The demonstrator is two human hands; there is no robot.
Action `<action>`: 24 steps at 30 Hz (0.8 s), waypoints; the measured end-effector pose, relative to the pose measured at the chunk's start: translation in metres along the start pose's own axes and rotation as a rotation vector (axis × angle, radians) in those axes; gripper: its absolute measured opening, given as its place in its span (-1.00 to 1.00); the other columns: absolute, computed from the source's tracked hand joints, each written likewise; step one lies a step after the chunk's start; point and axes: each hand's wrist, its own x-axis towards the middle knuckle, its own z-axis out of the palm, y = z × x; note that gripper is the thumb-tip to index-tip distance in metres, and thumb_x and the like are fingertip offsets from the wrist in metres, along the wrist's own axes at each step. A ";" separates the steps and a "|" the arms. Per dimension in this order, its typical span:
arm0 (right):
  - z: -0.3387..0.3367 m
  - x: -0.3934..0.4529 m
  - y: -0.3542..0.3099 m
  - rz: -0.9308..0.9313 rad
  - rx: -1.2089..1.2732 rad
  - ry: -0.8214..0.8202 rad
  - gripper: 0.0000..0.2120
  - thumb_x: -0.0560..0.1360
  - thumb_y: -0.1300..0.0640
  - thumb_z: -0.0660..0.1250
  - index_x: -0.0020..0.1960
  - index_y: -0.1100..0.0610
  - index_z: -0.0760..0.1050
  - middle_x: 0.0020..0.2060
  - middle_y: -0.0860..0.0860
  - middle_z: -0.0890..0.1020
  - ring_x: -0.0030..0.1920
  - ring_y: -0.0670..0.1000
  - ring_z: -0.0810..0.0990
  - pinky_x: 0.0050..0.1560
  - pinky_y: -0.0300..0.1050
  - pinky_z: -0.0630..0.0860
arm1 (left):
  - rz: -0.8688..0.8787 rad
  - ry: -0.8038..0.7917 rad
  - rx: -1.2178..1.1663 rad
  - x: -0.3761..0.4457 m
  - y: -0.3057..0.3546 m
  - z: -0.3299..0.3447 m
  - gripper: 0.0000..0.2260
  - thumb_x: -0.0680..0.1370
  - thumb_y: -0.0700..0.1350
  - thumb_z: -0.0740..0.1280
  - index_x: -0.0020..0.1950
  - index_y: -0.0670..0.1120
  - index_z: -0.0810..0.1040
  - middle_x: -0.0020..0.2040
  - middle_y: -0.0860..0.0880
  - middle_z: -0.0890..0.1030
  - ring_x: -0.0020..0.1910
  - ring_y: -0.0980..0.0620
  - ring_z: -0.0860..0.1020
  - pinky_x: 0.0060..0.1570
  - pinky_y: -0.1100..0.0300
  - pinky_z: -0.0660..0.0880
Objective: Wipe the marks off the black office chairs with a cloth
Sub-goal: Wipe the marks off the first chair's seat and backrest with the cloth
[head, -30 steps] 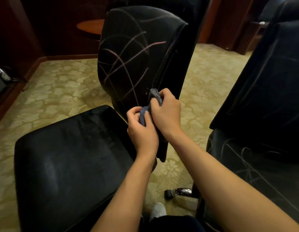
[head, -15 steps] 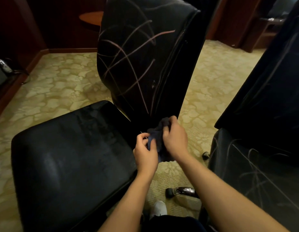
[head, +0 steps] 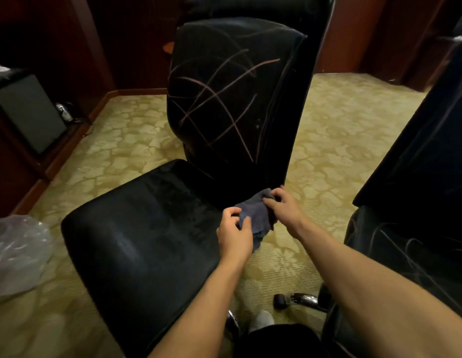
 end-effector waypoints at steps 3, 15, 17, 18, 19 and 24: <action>0.005 -0.011 0.000 0.023 0.099 -0.014 -0.82 0.55 0.27 0.34 -0.21 0.11 0.49 -0.25 0.00 0.55 -0.10 0.03 0.53 -0.13 -0.09 0.45 | 0.039 -0.023 0.009 -0.002 -0.005 -0.012 -0.80 0.59 -0.06 0.34 0.16 0.14 0.41 -0.17 0.04 0.63 0.02 -0.12 0.55 0.01 -0.10 0.54; 0.048 0.023 0.032 0.053 0.176 0.237 -0.94 0.58 0.20 0.30 -0.07 0.14 0.52 -0.18 0.16 0.64 -0.14 0.10 0.63 -0.08 0.02 0.55 | -0.139 -0.175 -0.070 0.101 -0.043 0.008 -0.83 0.51 -0.19 0.37 0.06 0.01 0.59 -0.05 0.03 0.68 -0.06 0.03 0.65 -0.10 0.11 0.60; 0.049 0.040 0.043 0.051 0.120 0.286 -0.93 0.59 0.21 0.29 -0.07 0.18 0.48 -0.19 0.14 0.61 -0.17 0.04 0.58 -0.10 -0.08 0.49 | -0.080 -0.202 -0.002 0.117 -0.045 0.021 -0.81 0.49 -0.20 0.37 0.04 0.03 0.55 -0.02 0.04 0.64 -0.07 0.05 0.62 -0.16 0.22 0.52; 0.049 0.048 0.051 0.051 0.108 0.301 -0.93 0.59 0.21 0.29 -0.07 0.17 0.47 -0.19 0.12 0.61 -0.16 0.03 0.57 -0.10 -0.08 0.49 | -0.048 -0.230 0.021 0.124 -0.048 0.027 -0.80 0.48 -0.21 0.38 0.05 0.03 0.54 -0.01 0.04 0.63 -0.07 0.05 0.61 -0.16 0.23 0.51; 0.048 0.053 0.058 0.054 0.094 0.312 -0.93 0.59 0.19 0.29 -0.08 0.14 0.47 -0.20 0.09 0.62 -0.15 0.02 0.58 -0.10 -0.06 0.49 | -0.023 -0.265 0.031 0.129 -0.050 0.032 -0.80 0.48 -0.21 0.38 0.05 0.02 0.53 0.00 0.04 0.62 -0.05 0.04 0.61 -0.13 0.21 0.52; 0.045 0.074 0.079 -0.026 0.043 0.377 -0.91 0.59 0.21 0.29 -0.07 0.06 0.50 -0.26 -0.14 0.61 -0.18 -0.14 0.58 -0.18 -0.27 0.47 | 0.086 -0.340 0.075 0.151 -0.056 0.050 -0.79 0.51 -0.22 0.37 0.03 0.06 0.48 -0.01 0.11 0.56 -0.01 0.13 0.56 -0.05 0.24 0.49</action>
